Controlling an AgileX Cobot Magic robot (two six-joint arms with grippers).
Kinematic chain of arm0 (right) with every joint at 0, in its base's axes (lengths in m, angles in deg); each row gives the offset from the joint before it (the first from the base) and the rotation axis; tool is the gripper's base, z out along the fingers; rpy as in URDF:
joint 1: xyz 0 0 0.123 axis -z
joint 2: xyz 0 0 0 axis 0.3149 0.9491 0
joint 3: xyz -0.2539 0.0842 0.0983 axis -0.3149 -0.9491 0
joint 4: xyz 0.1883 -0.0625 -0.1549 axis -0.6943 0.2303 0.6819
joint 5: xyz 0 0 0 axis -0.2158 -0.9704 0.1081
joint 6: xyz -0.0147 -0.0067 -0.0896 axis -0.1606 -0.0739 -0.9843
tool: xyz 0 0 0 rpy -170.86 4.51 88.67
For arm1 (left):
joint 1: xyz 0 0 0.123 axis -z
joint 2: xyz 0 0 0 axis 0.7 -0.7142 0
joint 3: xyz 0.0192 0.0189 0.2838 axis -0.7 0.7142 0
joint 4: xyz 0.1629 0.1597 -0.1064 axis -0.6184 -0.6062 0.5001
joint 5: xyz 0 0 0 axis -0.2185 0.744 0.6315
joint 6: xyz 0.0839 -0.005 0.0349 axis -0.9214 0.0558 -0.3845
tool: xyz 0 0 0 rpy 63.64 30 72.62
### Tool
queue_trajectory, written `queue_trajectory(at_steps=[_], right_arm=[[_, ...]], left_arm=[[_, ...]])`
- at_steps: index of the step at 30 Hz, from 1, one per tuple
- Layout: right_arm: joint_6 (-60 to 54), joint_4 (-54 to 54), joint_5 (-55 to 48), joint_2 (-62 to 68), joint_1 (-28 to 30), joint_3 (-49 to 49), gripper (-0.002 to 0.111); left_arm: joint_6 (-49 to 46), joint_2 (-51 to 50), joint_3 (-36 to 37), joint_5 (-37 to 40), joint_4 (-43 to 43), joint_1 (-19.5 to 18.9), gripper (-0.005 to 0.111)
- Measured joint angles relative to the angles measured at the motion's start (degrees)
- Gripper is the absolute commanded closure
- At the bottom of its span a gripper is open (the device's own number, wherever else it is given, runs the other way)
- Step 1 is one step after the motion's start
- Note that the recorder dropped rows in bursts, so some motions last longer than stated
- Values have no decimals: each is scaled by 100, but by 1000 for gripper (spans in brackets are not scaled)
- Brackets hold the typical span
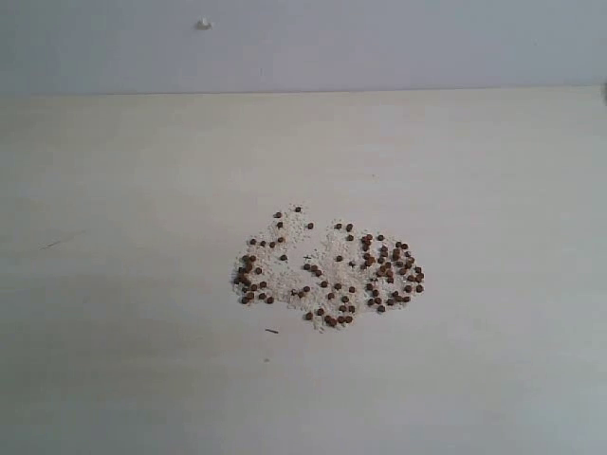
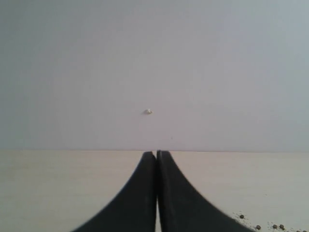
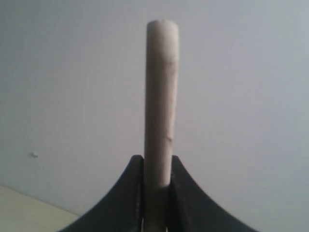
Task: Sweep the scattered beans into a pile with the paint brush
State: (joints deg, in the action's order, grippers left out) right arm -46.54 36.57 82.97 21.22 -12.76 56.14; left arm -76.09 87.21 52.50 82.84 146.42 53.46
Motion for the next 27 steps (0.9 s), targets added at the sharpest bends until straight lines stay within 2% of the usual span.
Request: queue_trajectory(at_steps=[4, 11, 18, 22, 25, 27], right_arm=[[1334, 1253, 77, -626, 243, 0, 108], [1660, 1552, 256, -532, 281, 0, 108], [386, 507, 1014, 1216, 281, 0, 108], [36, 367, 1208, 2400, 266, 0, 108], [-621, 39, 1339, 3046, -58, -3, 108], [-1466, -519, 1350, 3353, -509, -3, 108]], left_arm=[[0, 0, 0, 0, 0, 0, 107], [0, 0, 0, 0, 0, 0, 107], [0, 0, 0, 0, 0, 0, 107], [0, 0, 0, 0, 0, 0, 107], [0, 0, 0, 0, 0, 0, 107], [0, 0, 0, 0, 0, 0, 107]])
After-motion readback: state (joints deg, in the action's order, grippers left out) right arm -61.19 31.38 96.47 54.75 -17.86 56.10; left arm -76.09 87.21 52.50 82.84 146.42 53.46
